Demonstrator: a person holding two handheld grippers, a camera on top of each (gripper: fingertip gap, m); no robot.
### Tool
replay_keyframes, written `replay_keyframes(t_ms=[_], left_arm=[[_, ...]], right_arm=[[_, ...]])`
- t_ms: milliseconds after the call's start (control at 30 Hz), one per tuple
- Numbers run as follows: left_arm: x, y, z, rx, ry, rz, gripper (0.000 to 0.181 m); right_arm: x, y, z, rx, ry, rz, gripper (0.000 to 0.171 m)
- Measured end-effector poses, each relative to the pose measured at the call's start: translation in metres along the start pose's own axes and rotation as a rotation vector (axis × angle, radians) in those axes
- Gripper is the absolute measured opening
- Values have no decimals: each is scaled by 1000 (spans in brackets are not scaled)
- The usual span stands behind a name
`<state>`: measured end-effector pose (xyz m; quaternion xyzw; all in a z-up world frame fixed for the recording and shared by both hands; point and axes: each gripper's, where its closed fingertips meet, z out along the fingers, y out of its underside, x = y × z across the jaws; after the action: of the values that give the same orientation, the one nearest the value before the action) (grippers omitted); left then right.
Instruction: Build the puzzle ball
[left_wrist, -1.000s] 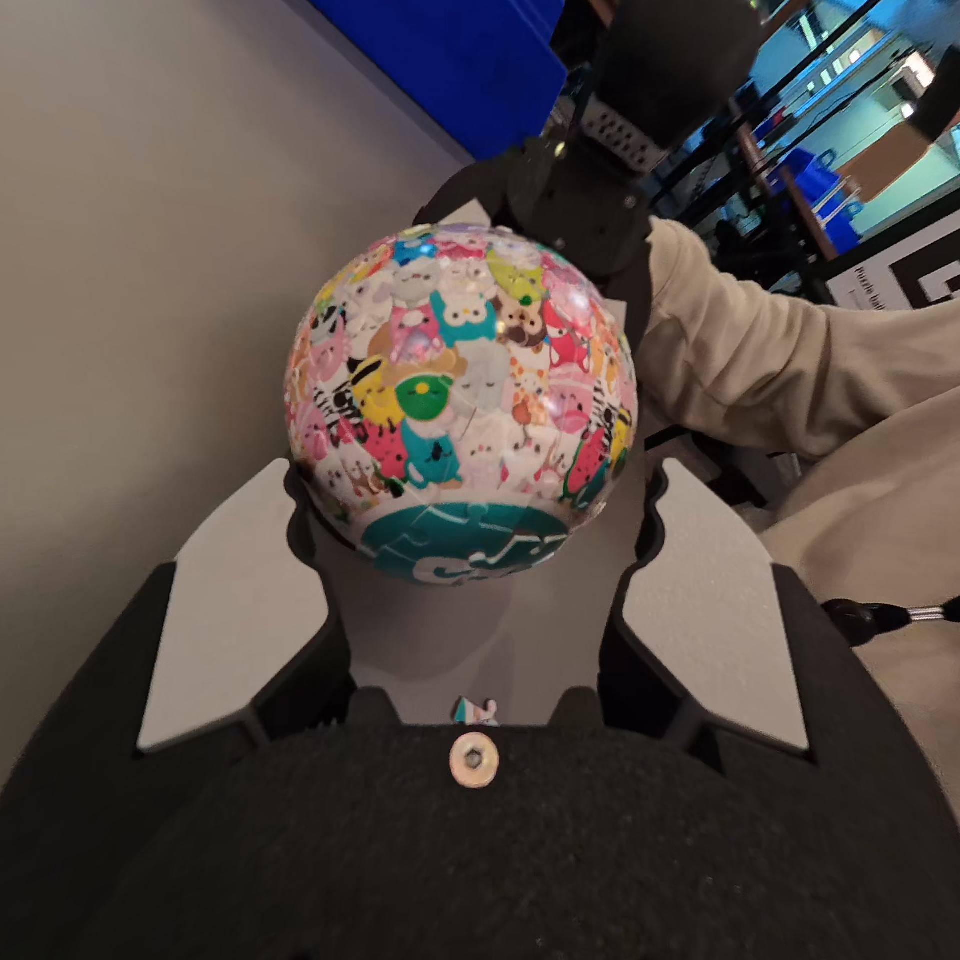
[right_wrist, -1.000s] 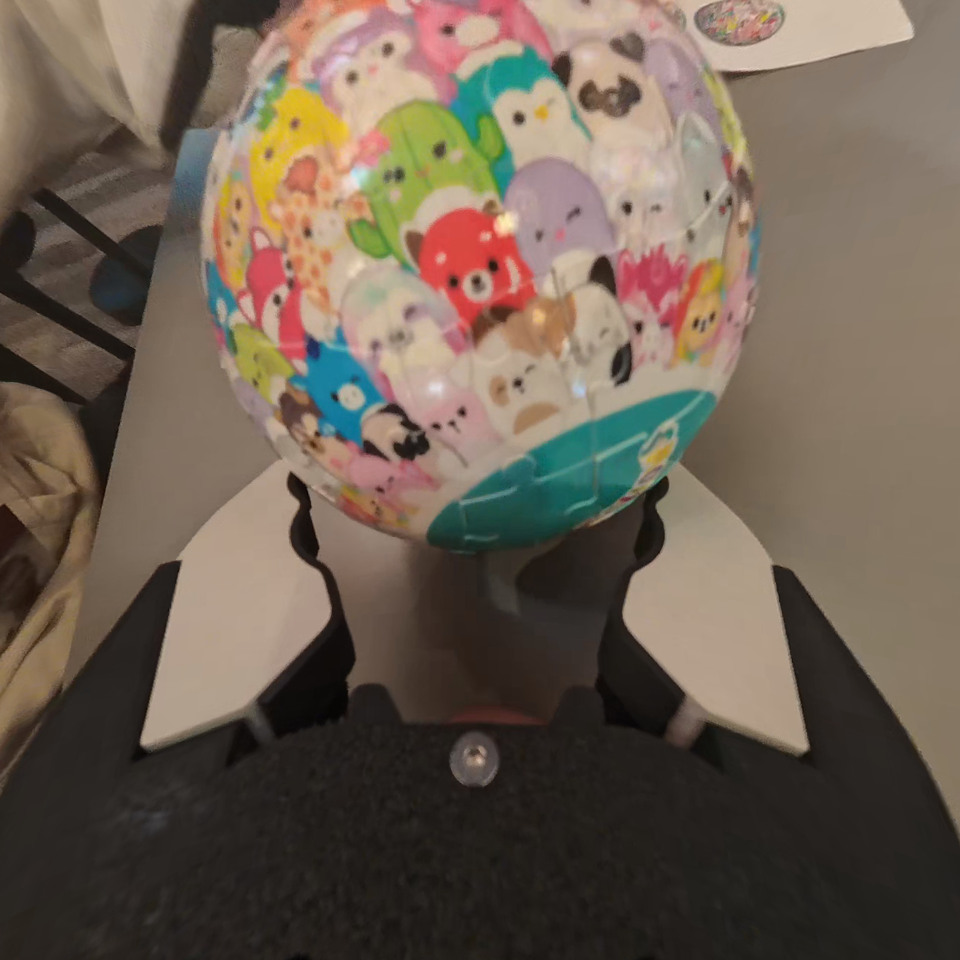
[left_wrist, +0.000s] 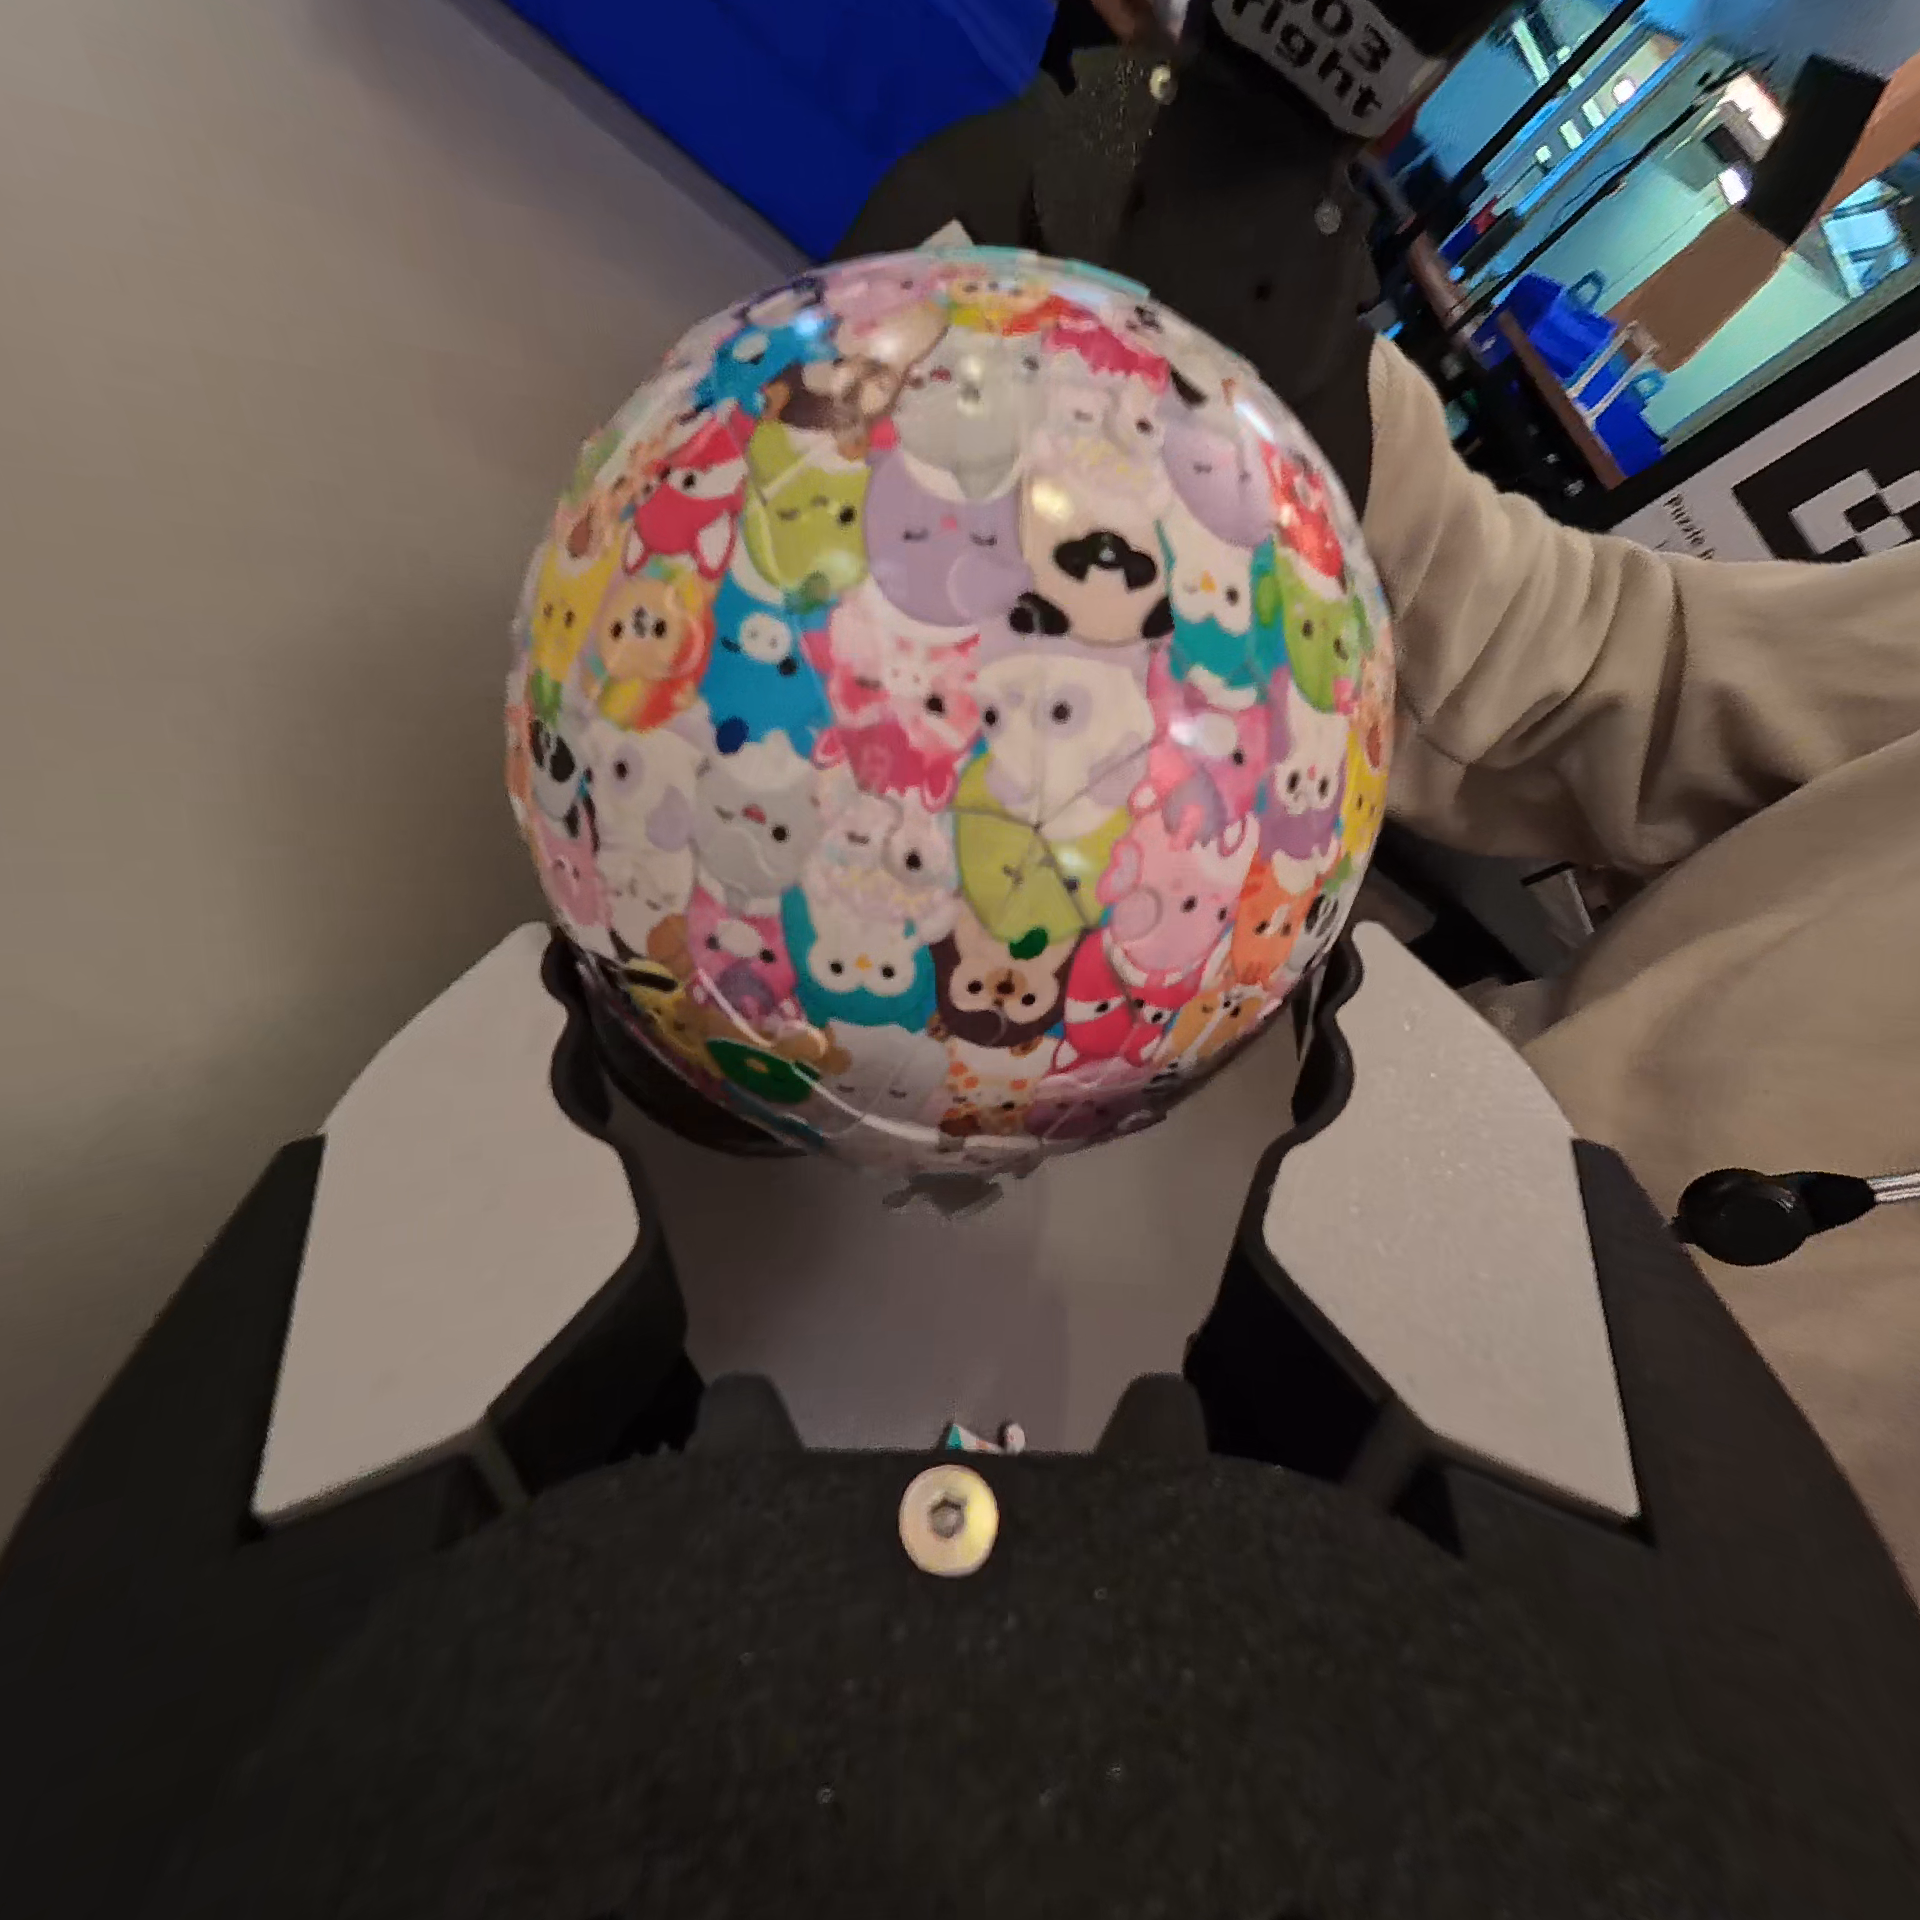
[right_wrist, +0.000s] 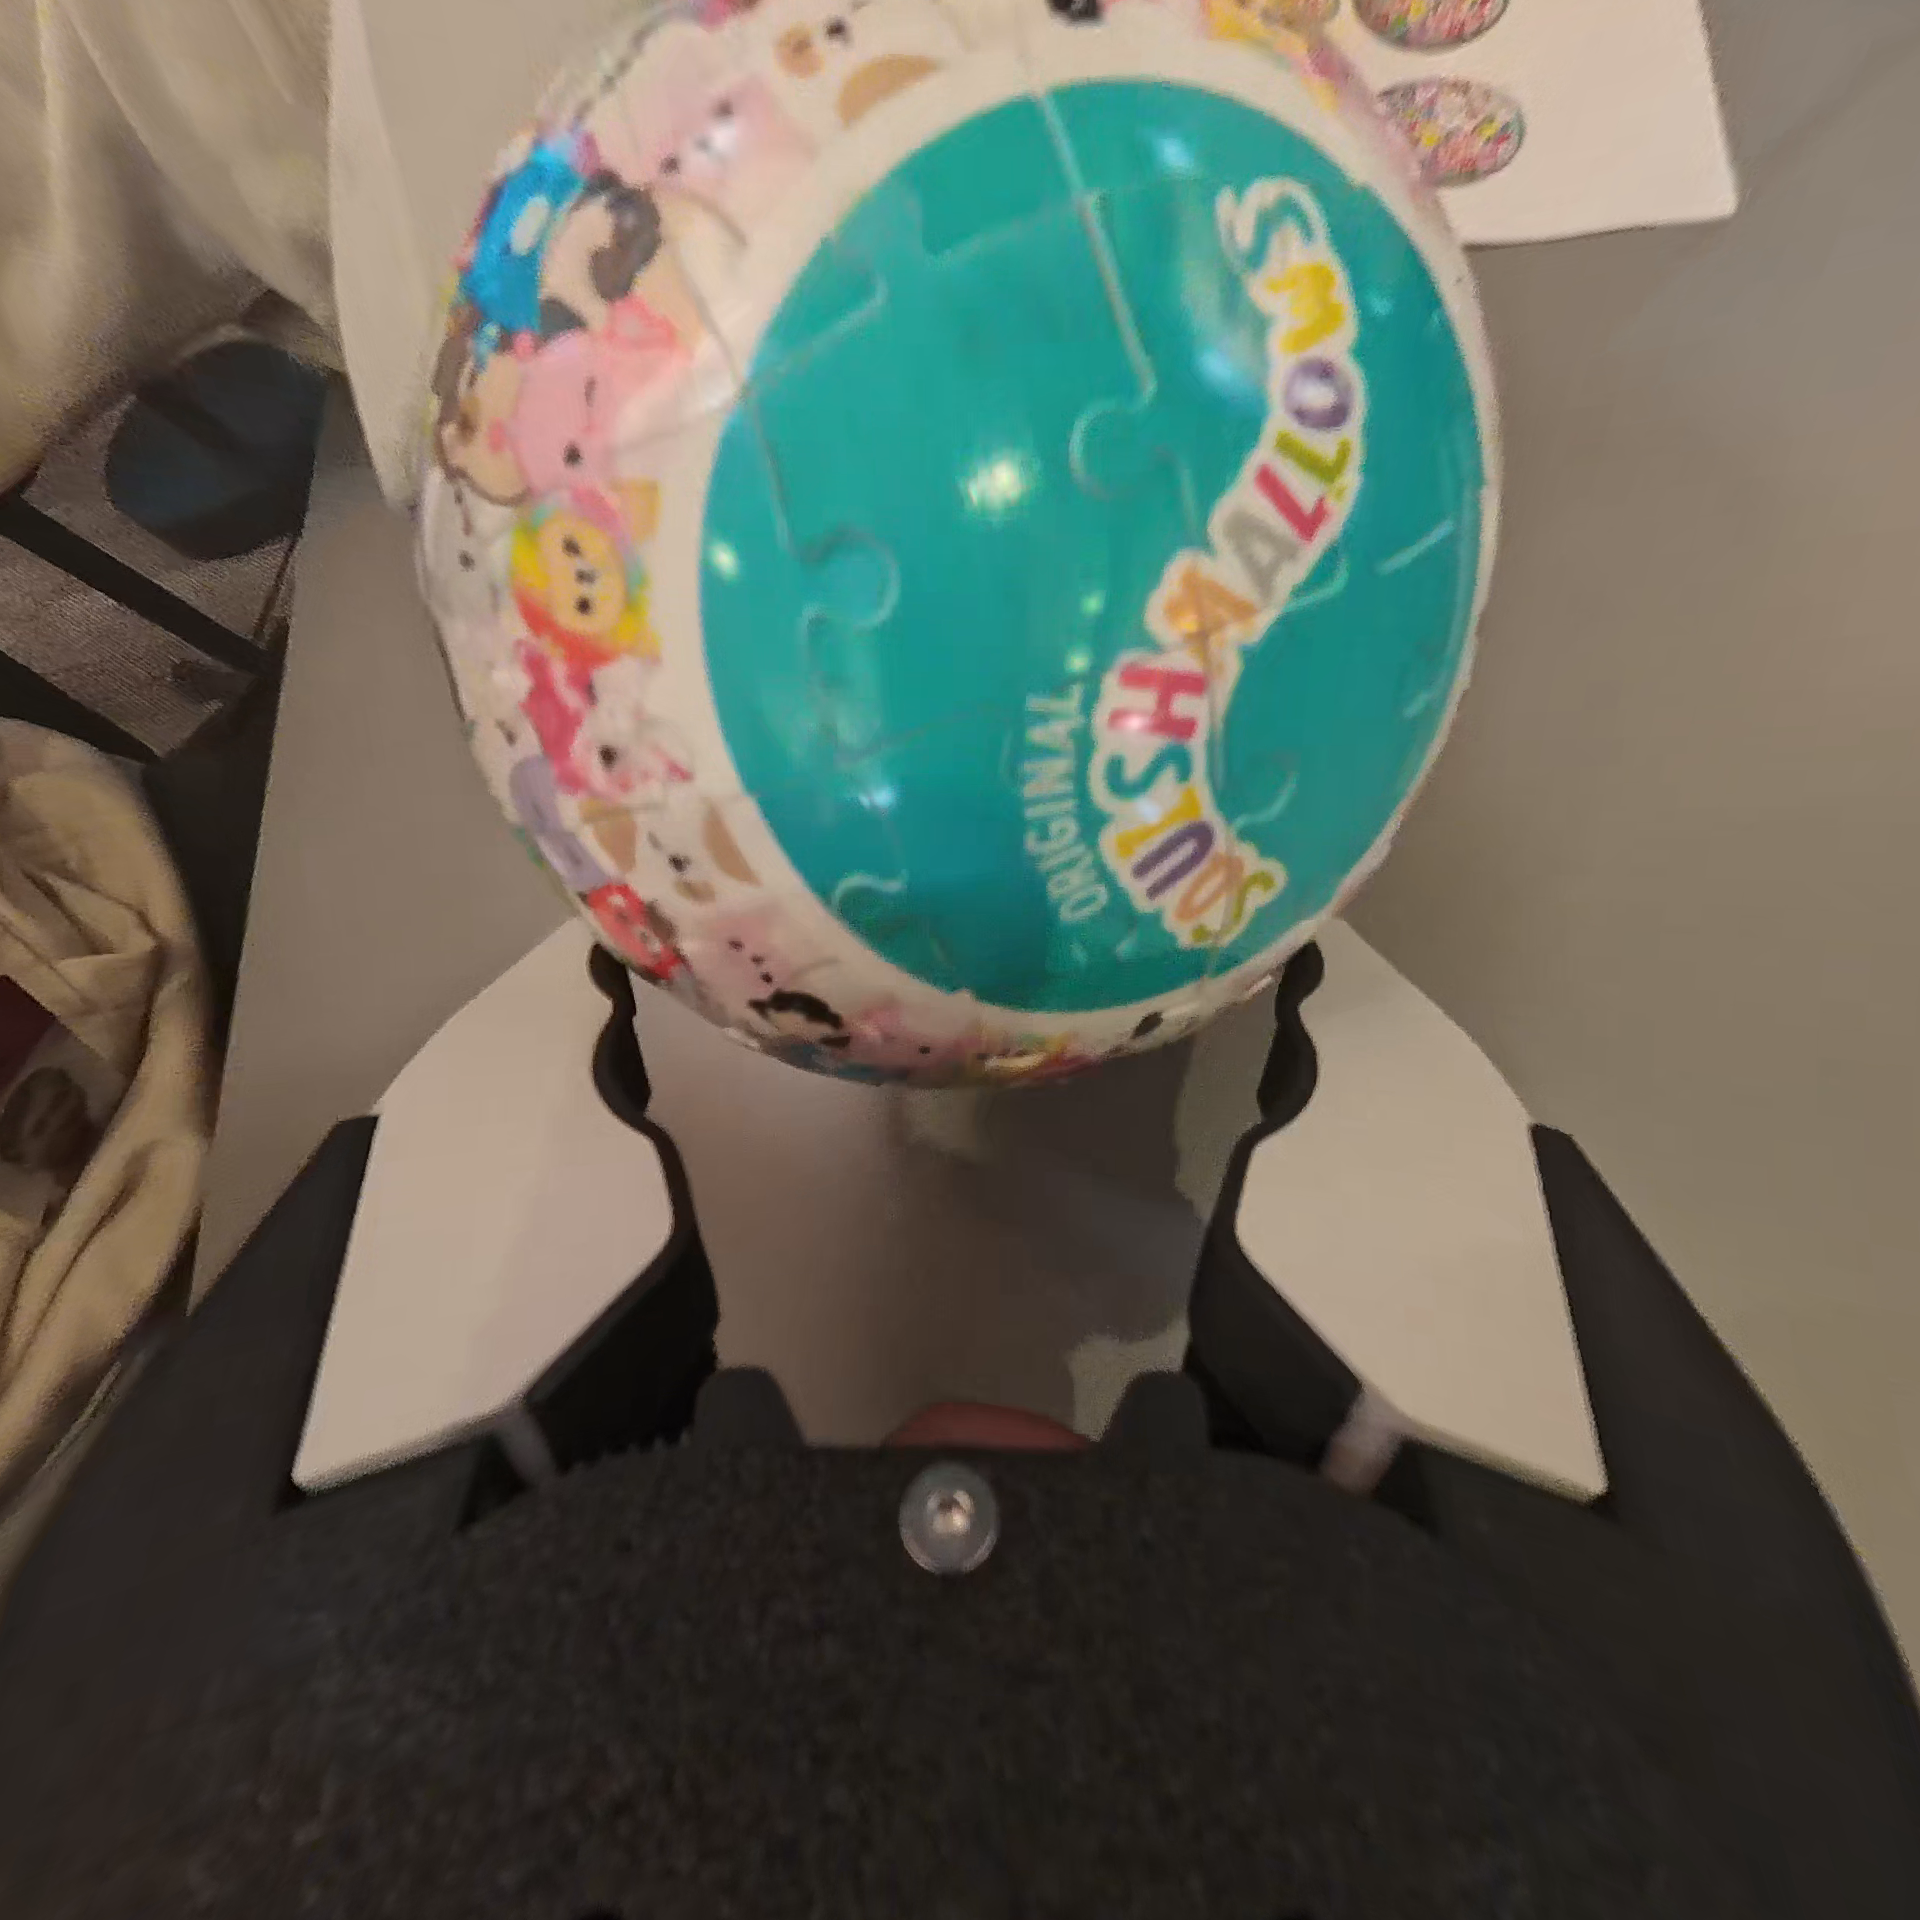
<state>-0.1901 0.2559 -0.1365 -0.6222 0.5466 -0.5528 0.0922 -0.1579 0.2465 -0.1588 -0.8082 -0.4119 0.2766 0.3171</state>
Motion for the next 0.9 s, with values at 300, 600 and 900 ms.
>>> replay_keyframes(t_ms=[300, 600, 900], left_arm=[[23, -58, -19, 272, 134, 154, 129], [62, -132, -52, 493, 210, 277, 128], [89, -163, -76, 581, 238, 348, 129]], right_arm=[[10, -63, -62, -205, 99, -157, 116], [10, -139, -125, -405, 209, -274, 115], [-1, -183, -152, -488, 270, -341, 115]])
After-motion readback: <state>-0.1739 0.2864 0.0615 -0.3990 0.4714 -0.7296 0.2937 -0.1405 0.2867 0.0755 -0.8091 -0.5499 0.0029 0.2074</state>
